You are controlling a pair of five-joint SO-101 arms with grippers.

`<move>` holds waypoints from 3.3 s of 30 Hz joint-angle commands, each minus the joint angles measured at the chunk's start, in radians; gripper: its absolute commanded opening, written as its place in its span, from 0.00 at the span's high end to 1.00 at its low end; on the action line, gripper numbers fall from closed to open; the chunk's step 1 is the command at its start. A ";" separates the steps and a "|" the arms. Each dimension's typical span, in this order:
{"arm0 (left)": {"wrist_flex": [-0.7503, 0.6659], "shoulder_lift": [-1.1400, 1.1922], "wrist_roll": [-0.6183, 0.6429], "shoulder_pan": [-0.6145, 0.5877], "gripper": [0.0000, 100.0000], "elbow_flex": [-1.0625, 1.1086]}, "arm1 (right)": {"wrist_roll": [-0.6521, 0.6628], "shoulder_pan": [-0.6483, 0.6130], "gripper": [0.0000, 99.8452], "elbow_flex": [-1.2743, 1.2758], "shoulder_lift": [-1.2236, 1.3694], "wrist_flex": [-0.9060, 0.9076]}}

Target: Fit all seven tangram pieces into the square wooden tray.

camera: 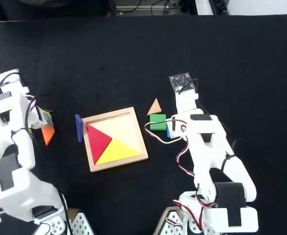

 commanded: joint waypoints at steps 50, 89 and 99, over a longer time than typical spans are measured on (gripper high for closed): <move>0.052 -0.052 0.043 -0.033 0.75 -0.035 | 0.008 -0.020 0.99 -0.035 0.007 0.009; 0.048 0.121 0.021 -0.065 0.75 -0.151 | 0.008 -0.021 0.99 -0.035 0.007 0.011; 0.046 0.184 0.025 -0.044 0.83 -0.209 | 0.008 -0.021 0.99 -0.035 0.007 0.011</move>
